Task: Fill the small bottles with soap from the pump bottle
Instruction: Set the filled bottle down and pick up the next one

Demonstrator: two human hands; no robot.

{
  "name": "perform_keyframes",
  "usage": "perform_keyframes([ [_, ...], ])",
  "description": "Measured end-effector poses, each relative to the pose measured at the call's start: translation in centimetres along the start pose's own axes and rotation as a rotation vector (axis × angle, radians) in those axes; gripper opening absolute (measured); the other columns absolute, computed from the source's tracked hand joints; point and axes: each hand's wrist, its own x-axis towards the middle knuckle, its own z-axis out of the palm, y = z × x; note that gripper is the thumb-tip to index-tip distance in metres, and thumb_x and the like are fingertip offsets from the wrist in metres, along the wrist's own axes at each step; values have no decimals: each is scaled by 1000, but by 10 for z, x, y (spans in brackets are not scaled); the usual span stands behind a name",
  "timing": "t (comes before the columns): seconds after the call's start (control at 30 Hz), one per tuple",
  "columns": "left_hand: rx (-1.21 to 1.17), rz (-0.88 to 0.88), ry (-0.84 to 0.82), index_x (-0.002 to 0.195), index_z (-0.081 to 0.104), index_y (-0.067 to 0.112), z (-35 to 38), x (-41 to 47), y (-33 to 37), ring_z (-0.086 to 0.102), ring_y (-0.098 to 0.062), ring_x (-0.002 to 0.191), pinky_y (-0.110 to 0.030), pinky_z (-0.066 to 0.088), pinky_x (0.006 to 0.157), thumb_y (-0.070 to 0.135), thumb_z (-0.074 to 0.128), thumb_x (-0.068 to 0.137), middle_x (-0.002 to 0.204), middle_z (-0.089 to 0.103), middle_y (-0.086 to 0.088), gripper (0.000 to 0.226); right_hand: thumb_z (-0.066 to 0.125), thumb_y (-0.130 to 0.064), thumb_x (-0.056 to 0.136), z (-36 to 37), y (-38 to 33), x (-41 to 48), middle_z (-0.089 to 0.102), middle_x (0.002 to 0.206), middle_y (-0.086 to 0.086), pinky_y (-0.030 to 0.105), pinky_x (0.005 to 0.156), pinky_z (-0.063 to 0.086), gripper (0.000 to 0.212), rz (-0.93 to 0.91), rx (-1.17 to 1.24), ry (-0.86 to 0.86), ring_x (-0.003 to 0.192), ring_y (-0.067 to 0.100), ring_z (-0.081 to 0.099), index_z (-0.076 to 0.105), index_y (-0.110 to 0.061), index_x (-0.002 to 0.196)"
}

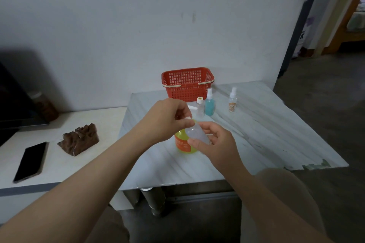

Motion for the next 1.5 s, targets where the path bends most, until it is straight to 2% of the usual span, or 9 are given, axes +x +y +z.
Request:
perform_keyframes([
  [0.27,21,108,-36,86,70,13,-7,0,-1,60,-10,63,-32,53,69,22,72,79,59,56,16,11,77,-21,75,-14,-4,9,72,97,-3,27,76,57,32,84,62,-208,90,12,68,65,-20,105],
  [0.4,-13,231,-60,83,69,15,-8,7,5,57,-7,61,-24,46,60,22,72,79,62,59,13,8,71,-5,77,-29,-9,19,74,89,-3,18,69,52,28,144,223,-365,84,10,69,65,-13,103],
  [0.53,4,304,-58,84,71,16,2,22,9,55,-10,62,-21,43,58,25,75,77,72,64,3,12,76,-10,69,-45,-3,31,73,93,0,23,73,53,37,187,255,-440,88,14,69,63,-14,104],
  [0.67,96,266,-50,90,70,16,25,54,12,60,-13,69,-27,49,68,24,77,74,81,66,1,19,76,2,71,-55,11,47,74,95,-1,20,72,51,39,201,217,-219,87,10,69,64,-12,106],
  [0.83,-26,135,-75,118,57,19,45,110,6,64,-12,83,-29,53,82,25,78,73,101,63,3,50,80,-10,70,-72,41,78,68,89,-9,22,73,49,35,221,10,97,82,5,61,68,-23,101],
  [0.93,66,98,-28,118,58,17,58,142,-5,61,-13,90,-29,51,85,22,75,76,105,64,0,47,79,-11,71,-86,64,94,69,84,-7,28,72,52,32,246,-27,204,77,8,64,65,-26,96],
  [1.13,321,113,-18,115,59,18,94,208,-25,54,-20,106,-23,38,84,17,71,75,115,58,-2,42,81,-9,67,-104,107,124,67,87,-7,31,78,50,37,284,-122,352,79,11,63,63,-28,93],
  [1.37,530,141,-300,116,60,13,100,245,-14,57,-23,107,-29,44,85,15,73,77,117,61,-4,41,81,-6,66,-111,131,143,64,85,-4,23,66,42,39,275,-174,374,73,10,57,67,-15,102],
  [1.5,633,114,-401,113,61,8,105,249,-15,61,-26,101,-36,52,88,11,69,81,113,63,-7,34,82,-8,65,-110,136,148,66,93,-4,27,77,50,42,256,-138,398,84,12,63,61,-23,99],
])
